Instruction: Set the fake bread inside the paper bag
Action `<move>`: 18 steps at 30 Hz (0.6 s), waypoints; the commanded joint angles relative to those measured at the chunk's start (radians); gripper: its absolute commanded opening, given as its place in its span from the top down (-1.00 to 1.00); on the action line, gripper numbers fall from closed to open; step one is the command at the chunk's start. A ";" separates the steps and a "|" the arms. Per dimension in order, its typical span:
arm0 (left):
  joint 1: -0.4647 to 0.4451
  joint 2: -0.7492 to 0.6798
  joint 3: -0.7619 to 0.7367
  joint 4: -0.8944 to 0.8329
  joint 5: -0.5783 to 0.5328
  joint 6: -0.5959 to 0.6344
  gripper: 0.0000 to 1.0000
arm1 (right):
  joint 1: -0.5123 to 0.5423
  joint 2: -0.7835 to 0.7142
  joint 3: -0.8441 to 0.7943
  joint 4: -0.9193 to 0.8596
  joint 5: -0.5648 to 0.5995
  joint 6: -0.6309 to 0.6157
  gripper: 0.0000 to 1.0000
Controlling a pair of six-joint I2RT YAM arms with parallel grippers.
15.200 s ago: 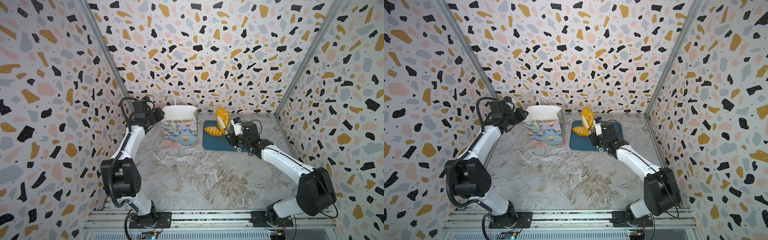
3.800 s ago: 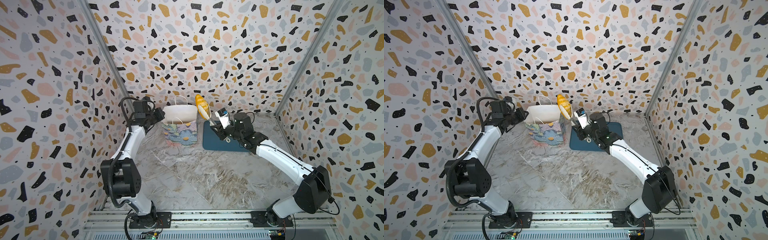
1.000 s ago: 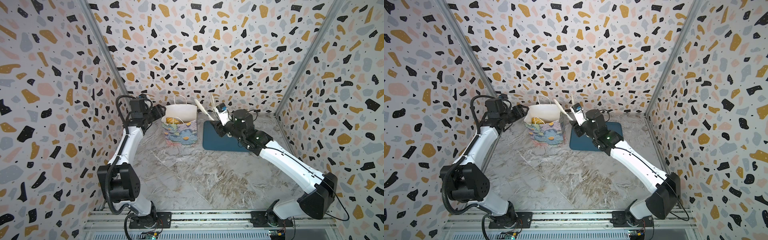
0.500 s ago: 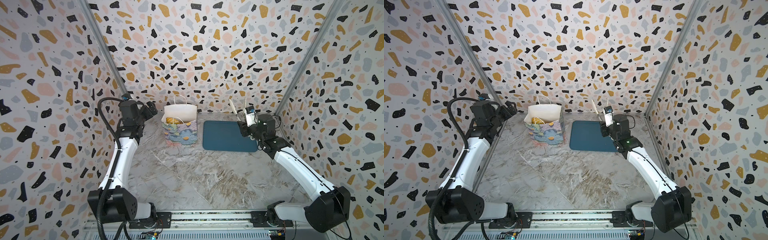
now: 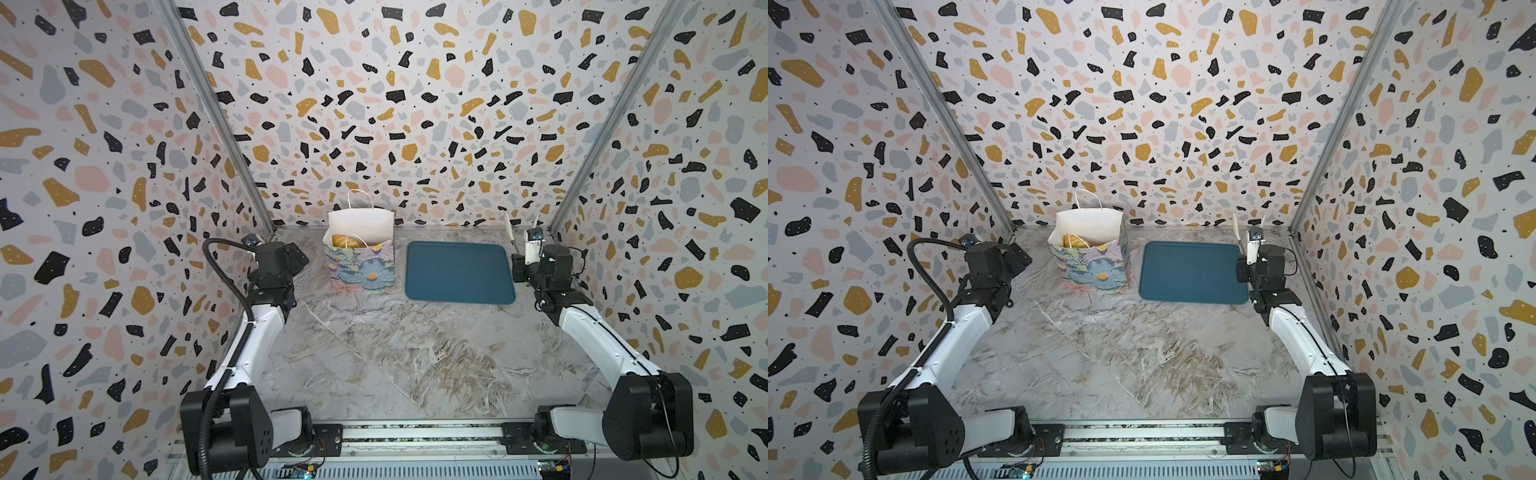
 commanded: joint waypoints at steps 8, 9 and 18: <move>0.007 0.027 -0.152 0.200 -0.092 -0.053 -0.99 | -0.108 0.142 -0.054 0.139 0.026 0.008 0.02; 0.007 0.032 -0.165 0.212 -0.096 -0.055 -0.99 | -0.114 0.159 -0.056 0.142 0.029 0.010 0.03; 0.008 0.047 -0.226 0.260 -0.134 -0.044 -0.99 | -0.194 0.295 -0.032 0.159 -0.012 0.040 0.02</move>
